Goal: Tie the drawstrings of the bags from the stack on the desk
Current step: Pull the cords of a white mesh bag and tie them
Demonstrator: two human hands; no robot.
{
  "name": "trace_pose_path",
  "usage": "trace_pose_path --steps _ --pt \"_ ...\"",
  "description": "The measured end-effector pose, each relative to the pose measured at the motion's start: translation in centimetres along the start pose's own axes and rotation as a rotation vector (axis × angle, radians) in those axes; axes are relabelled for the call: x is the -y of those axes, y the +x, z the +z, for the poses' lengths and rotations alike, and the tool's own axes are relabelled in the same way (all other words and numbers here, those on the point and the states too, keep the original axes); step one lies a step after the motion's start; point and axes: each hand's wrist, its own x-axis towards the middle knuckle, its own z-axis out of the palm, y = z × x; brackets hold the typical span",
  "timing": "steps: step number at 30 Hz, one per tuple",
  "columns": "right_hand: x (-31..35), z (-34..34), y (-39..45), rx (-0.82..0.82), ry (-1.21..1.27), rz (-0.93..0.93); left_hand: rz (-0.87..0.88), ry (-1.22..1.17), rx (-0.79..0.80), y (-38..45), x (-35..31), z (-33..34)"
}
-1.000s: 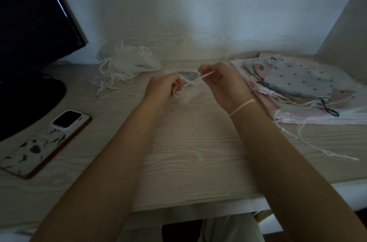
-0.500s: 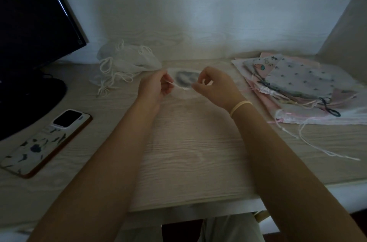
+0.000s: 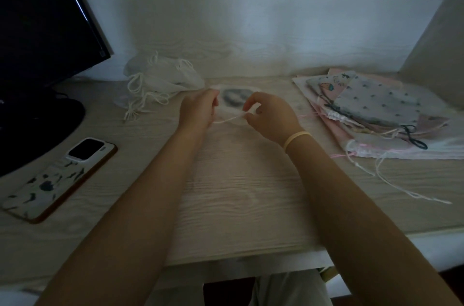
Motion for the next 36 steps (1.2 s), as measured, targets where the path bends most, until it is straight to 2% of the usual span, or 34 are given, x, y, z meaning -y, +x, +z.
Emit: trace_pose_path --steps 3,6,11,13,17,19,22,27,31,33,36 --pt "-1.3 -0.3 0.3 -0.006 -0.043 0.093 0.05 0.201 -0.13 0.3 0.1 -0.3" --pt "-1.7 -0.2 0.6 0.024 -0.073 0.134 0.11 0.364 -0.156 0.2 0.6 -0.4" --pt "-0.6 0.0 0.4 0.012 0.016 0.02 0.181 0.836 0.025 -0.3 0.8 0.4" --pt "-0.2 0.1 0.3 -0.011 0.033 -0.002 0.237 0.935 0.051 -0.7 0.4 0.8" --pt "-0.3 0.2 0.3 -0.1 0.109 0.004 0.225 0.7 0.097 -0.8 0.5 0.8" --pt "-0.3 0.2 0.3 -0.128 0.131 0.011 0.22 0.666 0.096 -0.8 0.6 0.9" --pt "-0.2 0.2 0.3 -0.151 0.141 0.015 0.216 0.684 0.109 -1.0 0.2 0.9" --pt "-0.4 0.1 0.4 -0.192 0.13 0.048 0.203 0.796 0.268 -1.6 -0.2 0.8" --pt "-0.6 0.0 0.6 -0.27 0.142 0.094 0.24 0.939 0.188 -1.6 -0.2 0.8" --pt "-0.7 0.1 0.6 -0.266 0.151 0.086 0.233 0.843 0.177 -1.6 -0.3 0.8" --pt "-0.4 0.3 0.5 -0.232 0.151 0.03 0.144 0.555 0.258 -1.8 -0.3 1.3"
